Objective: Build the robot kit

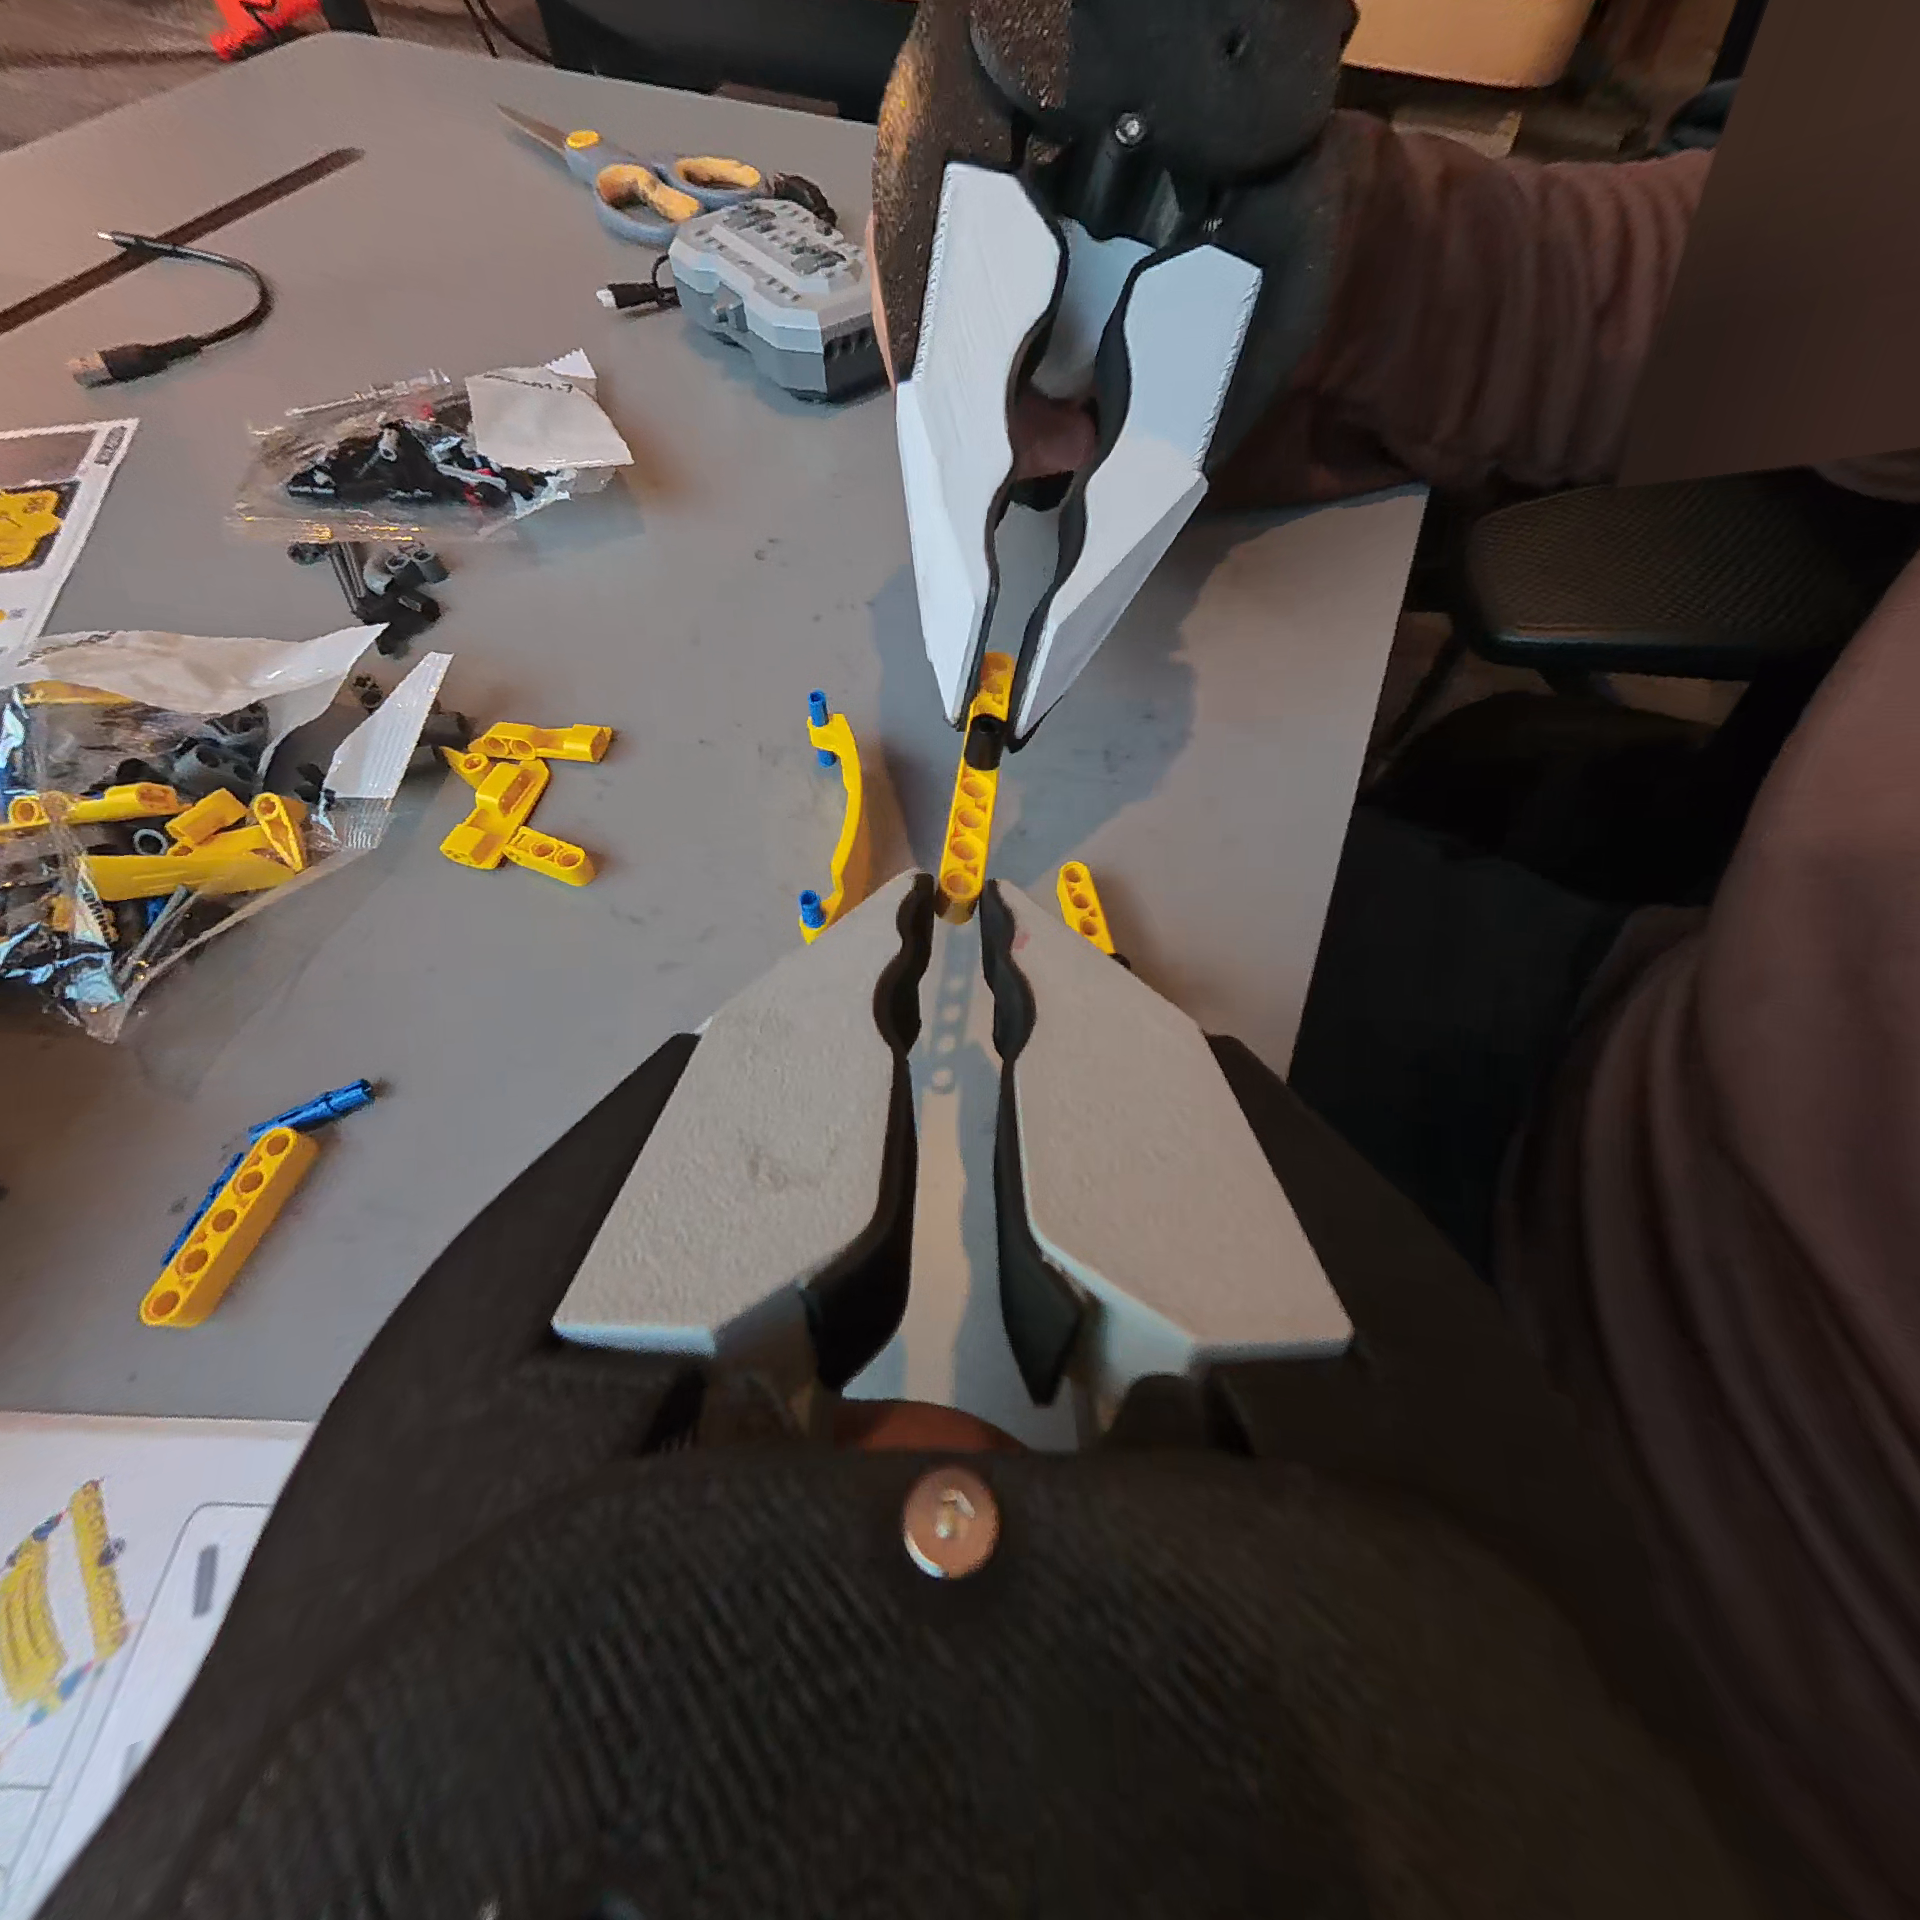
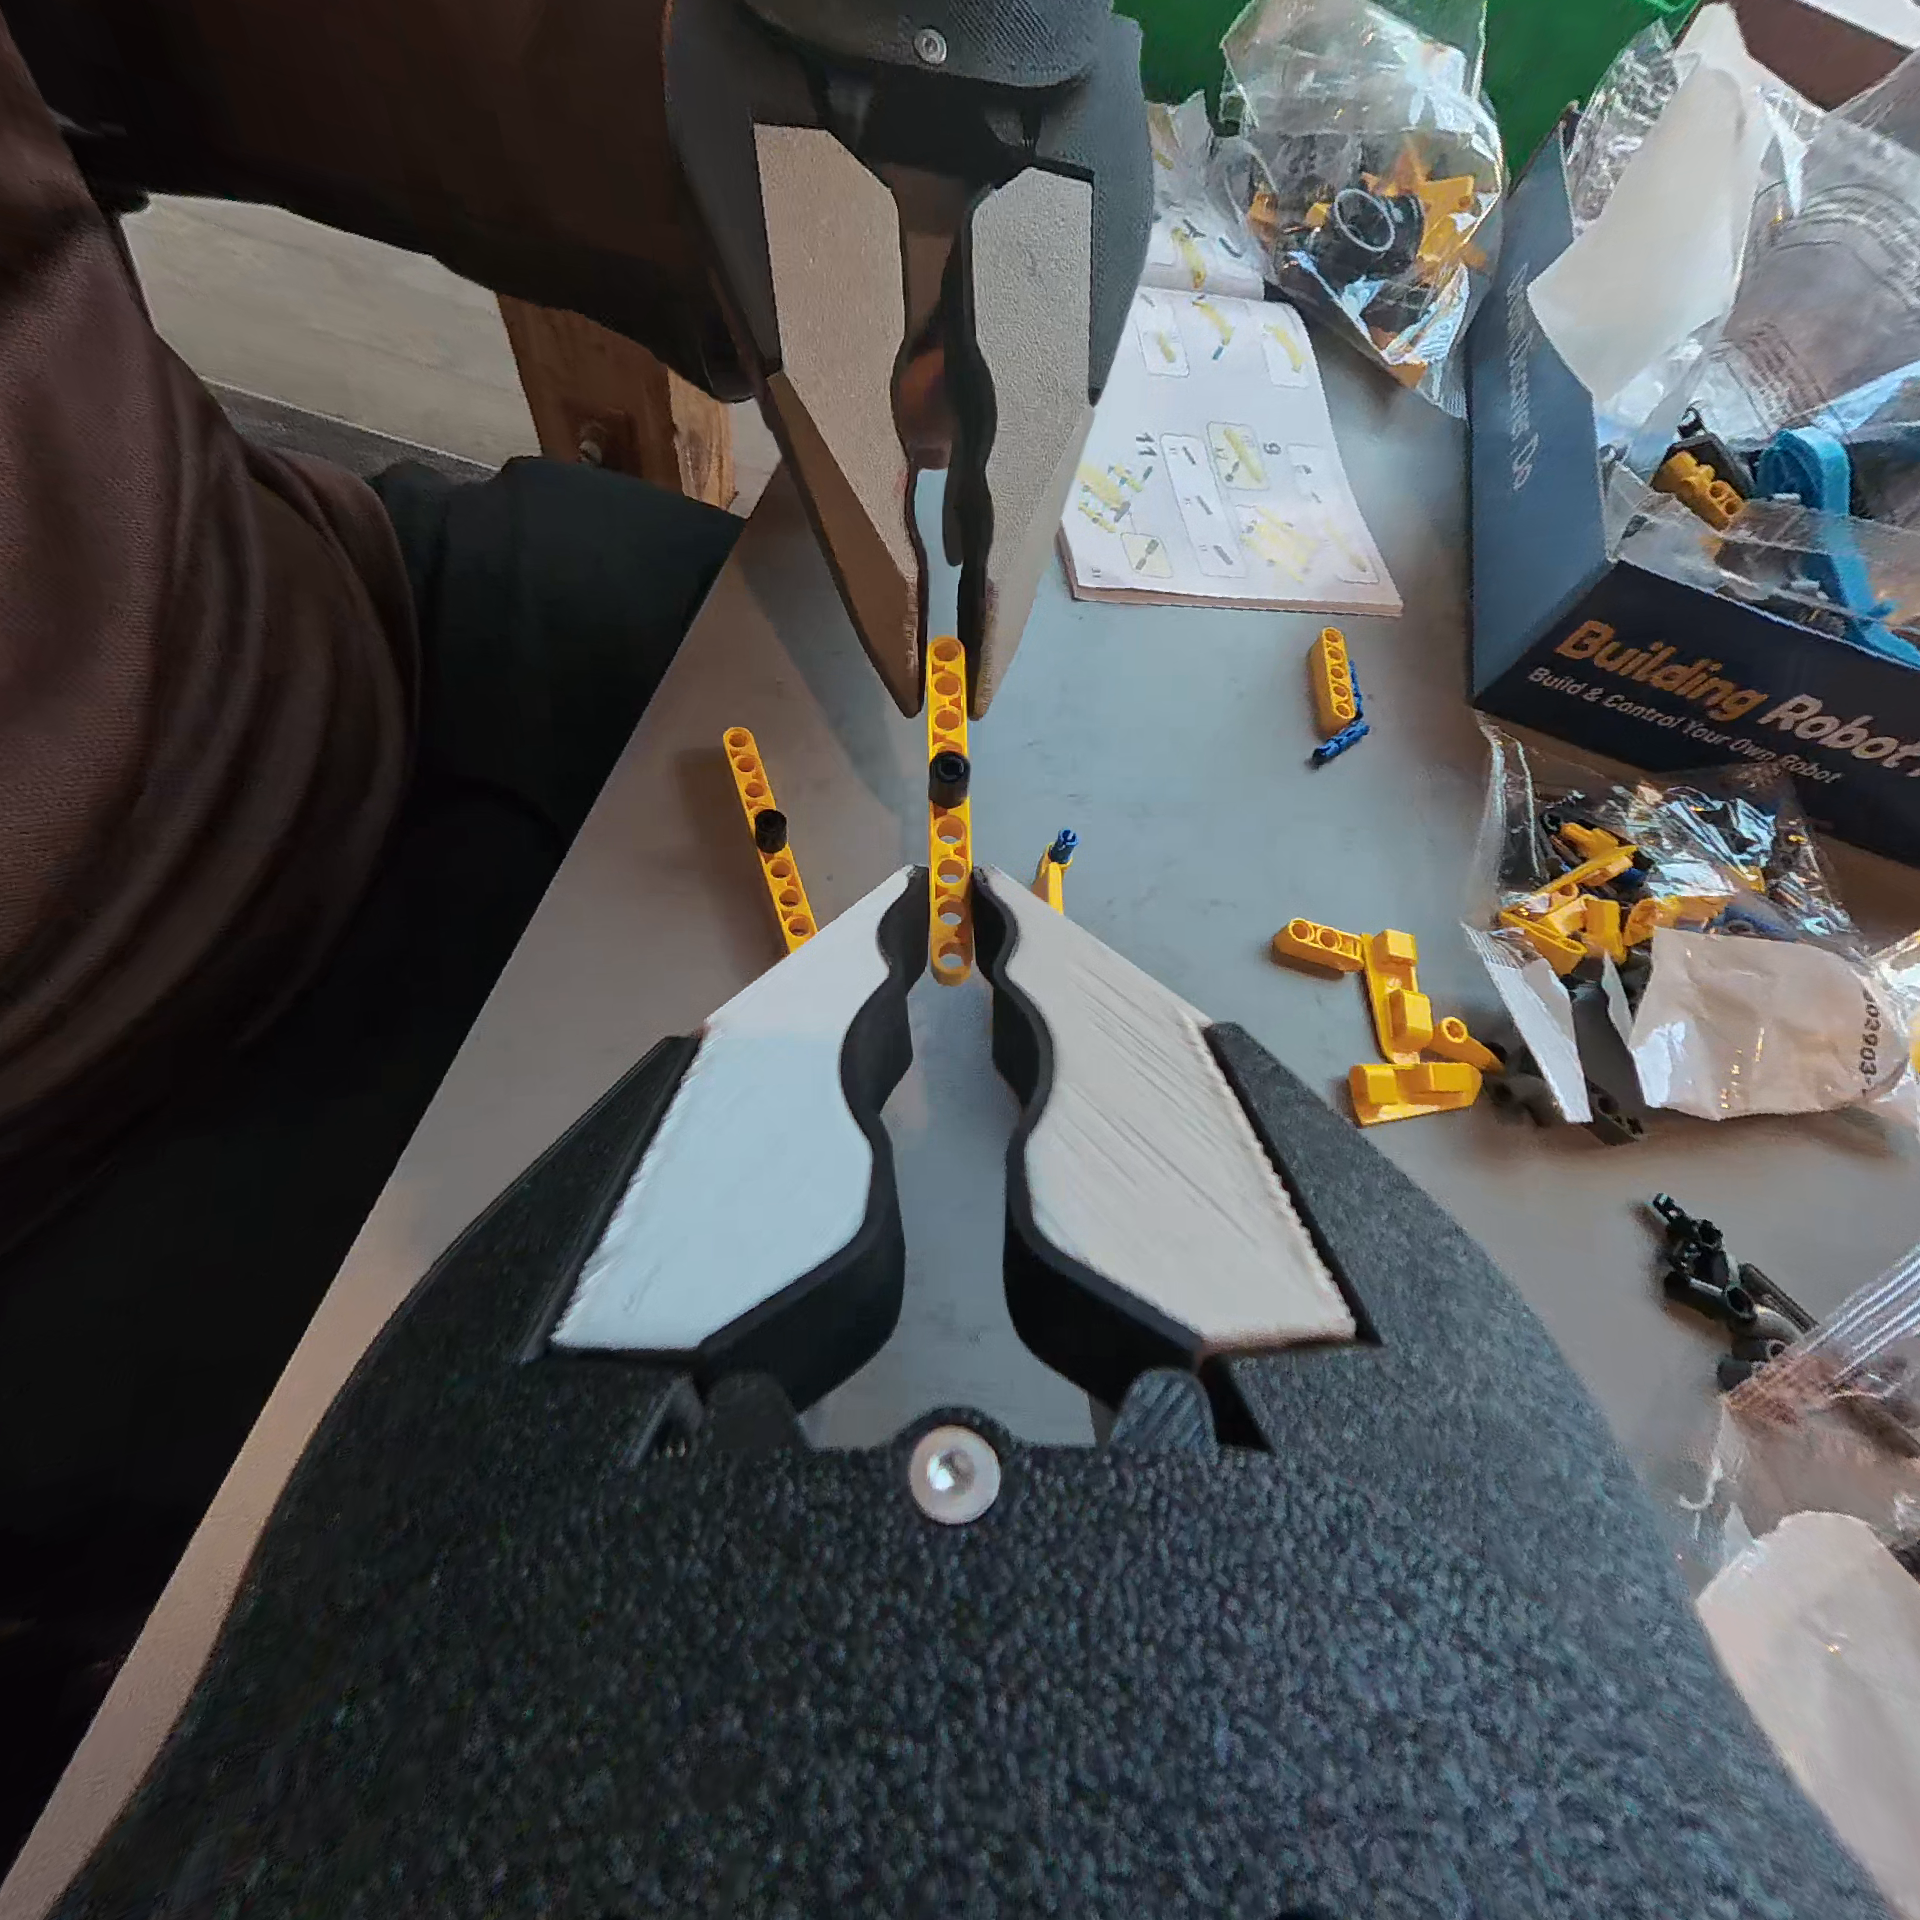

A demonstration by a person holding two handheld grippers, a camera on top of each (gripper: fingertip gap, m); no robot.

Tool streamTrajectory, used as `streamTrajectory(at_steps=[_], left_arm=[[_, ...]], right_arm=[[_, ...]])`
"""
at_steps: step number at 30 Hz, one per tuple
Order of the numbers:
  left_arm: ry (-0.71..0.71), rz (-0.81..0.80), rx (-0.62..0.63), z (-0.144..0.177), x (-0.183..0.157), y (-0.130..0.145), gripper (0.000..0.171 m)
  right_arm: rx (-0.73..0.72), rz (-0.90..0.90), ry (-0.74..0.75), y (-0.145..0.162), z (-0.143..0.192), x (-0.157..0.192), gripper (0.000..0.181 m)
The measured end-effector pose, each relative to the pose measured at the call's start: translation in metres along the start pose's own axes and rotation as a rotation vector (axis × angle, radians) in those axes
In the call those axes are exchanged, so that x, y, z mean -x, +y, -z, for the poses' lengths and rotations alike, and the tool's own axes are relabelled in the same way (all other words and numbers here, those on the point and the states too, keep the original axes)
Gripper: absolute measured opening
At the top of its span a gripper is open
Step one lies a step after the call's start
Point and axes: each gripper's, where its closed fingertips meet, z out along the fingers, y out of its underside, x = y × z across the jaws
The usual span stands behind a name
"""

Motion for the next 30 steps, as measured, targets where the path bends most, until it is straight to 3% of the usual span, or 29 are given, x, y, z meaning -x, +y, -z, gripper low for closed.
streamTrajectory(at_steps=[6,30], left_arm=[[-0.036,0.005,-0.069,0.0,0.005,-0.003,0.005],[-0.077,-0.02,-0.128,0.003,0.022,-0.01,0.004]], right_arm=[[-0.005,-0.034,0.015,0.002,-0.001,-0.005,0.008],[-0.024,-0.141,0.071,0.007,0.012,-0.029,0.014]])
